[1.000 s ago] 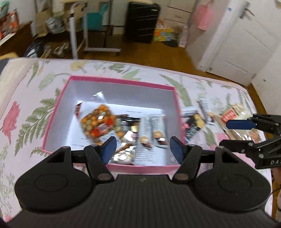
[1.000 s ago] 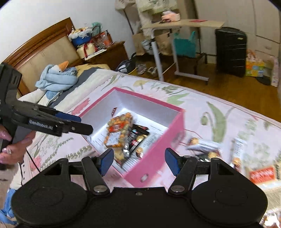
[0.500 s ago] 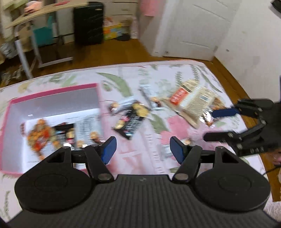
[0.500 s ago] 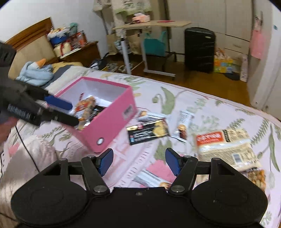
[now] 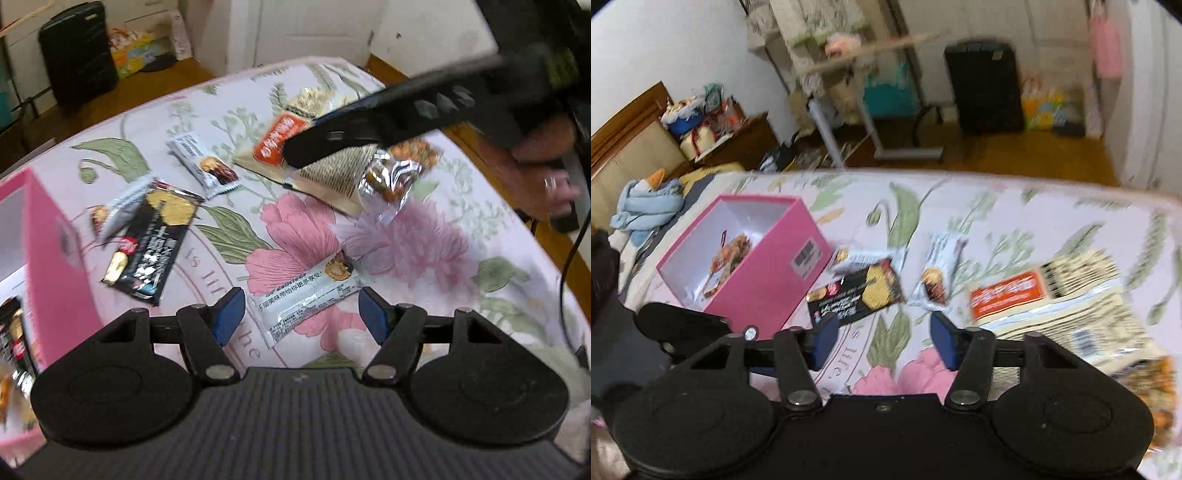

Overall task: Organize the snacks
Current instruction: 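Grasp a white wafer bar with the left tool while the right tool grasps another, then carry both white wafer bars into the pink box and open both tools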

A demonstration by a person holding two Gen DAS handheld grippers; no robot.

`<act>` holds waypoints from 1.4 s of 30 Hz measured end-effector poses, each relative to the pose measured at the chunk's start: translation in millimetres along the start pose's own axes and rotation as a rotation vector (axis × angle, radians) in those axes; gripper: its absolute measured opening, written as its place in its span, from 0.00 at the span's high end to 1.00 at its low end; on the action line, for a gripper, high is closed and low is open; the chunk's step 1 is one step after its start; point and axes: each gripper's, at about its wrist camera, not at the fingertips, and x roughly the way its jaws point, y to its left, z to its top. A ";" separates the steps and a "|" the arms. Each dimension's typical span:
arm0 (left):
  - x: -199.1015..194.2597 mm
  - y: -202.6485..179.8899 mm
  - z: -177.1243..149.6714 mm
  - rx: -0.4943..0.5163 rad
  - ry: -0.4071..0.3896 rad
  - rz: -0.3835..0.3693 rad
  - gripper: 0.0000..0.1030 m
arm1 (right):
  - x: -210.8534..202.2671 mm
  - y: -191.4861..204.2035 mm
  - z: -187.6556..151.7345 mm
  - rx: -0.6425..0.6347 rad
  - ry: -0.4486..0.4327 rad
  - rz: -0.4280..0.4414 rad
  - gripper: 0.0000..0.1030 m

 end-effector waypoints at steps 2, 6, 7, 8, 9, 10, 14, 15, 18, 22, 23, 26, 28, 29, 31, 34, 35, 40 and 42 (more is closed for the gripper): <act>15.7 -2.0 -0.3 0.046 -0.008 0.006 0.35 | 19.5 -3.7 4.6 0.022 0.028 0.018 0.45; 36.1 -11.3 -3.9 0.186 -0.032 -0.033 0.35 | 56.2 -6.0 15.0 -0.004 0.017 -0.016 0.45; 40.1 -14.2 -6.1 0.216 -0.047 -0.036 0.35 | 64.0 -8.7 18.7 0.003 0.008 -0.018 0.45; 43.6 -15.7 -6.8 0.227 -0.047 -0.028 0.35 | 72.0 -12.5 22.2 0.016 -0.001 -0.021 0.45; 49.2 -17.1 -7.4 0.236 -0.033 -0.019 0.35 | 80.1 -15.7 25.5 0.026 -0.008 -0.030 0.45; 54.3 -17.7 -8.0 0.236 -0.017 -0.005 0.35 | 87.0 -19.6 28.8 0.024 -0.010 -0.045 0.45; 68.8 -15.9 -12.2 0.231 0.005 0.029 0.35 | 113.7 -28.7 37.5 0.003 0.028 -0.112 0.44; 69.6 -14.4 -12.6 0.217 0.007 0.021 0.35 | 120.2 -31.5 38.9 0.008 0.040 -0.132 0.44; 71.0 -8.5 -8.9 0.164 0.020 0.014 0.39 | 138.8 -33.5 36.6 -0.015 0.076 -0.147 0.46; 66.8 -5.6 -3.3 0.103 0.053 0.009 0.58 | 136.0 -22.4 33.2 -0.090 0.051 -0.191 0.61; 65.9 -6.0 -3.2 0.092 0.060 0.005 0.59 | 130.1 -23.1 33.2 -0.061 0.031 -0.160 0.62; 63.0 -1.7 -3.5 0.063 0.039 -0.018 0.67 | 114.0 -19.0 32.5 -0.038 -0.002 -0.129 0.63; 62.0 -0.2 -4.8 0.049 0.046 -0.006 0.67 | 101.1 -14.8 29.6 -0.018 -0.023 -0.135 0.63; 59.9 1.1 -5.8 0.039 0.045 -0.007 0.67 | 97.3 -13.5 27.9 -0.010 -0.027 -0.126 0.63; 57.6 2.5 -5.9 0.014 0.052 -0.003 0.68 | 86.1 -9.7 21.7 0.002 -0.035 -0.116 0.63; 53.8 5.3 -7.4 -0.021 0.064 -0.001 0.68 | 74.4 -3.1 11.4 0.010 -0.013 -0.110 0.63; 52.6 6.2 -8.5 -0.034 0.070 0.001 0.68 | 71.6 -2.2 7.8 0.016 -0.003 -0.105 0.63; 43.0 7.6 -15.8 -0.098 0.087 0.003 0.68 | 54.0 6.5 -13.5 0.003 0.039 -0.089 0.63; 38.0 6.2 -18.0 -0.114 0.087 0.003 0.69 | 48.7 9.1 -21.1 -0.002 0.053 -0.085 0.63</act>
